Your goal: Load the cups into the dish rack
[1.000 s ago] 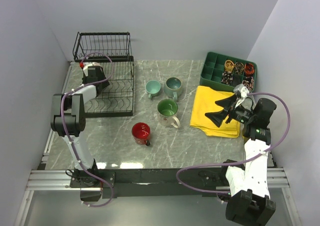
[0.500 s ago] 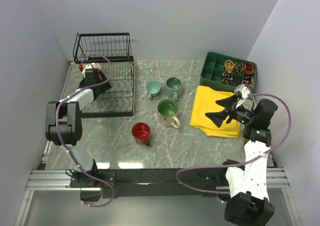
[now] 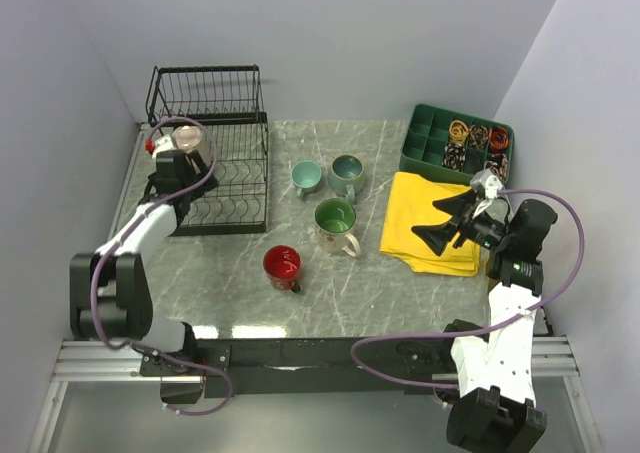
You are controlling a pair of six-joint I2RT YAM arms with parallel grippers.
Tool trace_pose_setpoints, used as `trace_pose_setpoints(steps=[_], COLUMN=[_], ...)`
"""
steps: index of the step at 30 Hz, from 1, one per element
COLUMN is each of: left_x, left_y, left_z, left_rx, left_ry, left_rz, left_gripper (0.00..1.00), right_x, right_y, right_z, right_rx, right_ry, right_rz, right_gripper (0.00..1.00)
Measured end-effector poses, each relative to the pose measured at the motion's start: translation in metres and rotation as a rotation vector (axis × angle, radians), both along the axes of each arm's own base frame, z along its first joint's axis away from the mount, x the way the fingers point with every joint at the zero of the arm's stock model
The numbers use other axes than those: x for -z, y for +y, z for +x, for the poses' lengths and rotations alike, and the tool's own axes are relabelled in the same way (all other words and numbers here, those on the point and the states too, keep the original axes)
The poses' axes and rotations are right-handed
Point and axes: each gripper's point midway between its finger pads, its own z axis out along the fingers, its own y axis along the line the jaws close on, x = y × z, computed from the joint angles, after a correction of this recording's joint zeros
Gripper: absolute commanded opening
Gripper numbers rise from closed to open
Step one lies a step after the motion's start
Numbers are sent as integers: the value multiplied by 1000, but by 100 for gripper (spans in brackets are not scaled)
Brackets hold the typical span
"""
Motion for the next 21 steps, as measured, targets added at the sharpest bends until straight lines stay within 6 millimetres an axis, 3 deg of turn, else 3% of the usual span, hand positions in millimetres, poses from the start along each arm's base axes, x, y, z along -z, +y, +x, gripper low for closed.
trace_pose_setpoints(steps=[7,9,10,14,17,21], left_x=[-36,-53,-60,-79,-79,-67], left_y=[-23,-38,-46,-80,-101,-120], left_z=[-43,-59,-68,-107,-138,-179], left_rx=[88,148,180,321,404,465], left_ry=[-73,-106,-119,-136,-107,-26], left_rz=[-93,-155,-187,-329,-429,-531], left_gripper=[90,90,99,98,96,93], right_x=[4,8,10,17,16,14], right_y=[-3,-4,-5,-6,-4,23], right_z=[1,0,0,2,5,-2], right_rx=[15,18,18,4,-34,-180], right_ry=[-2,5,9,67,116,158], right_rz=[-18,-26,-32,-57,-105,-193], right_gripper=[100,100,100,100,100,100])
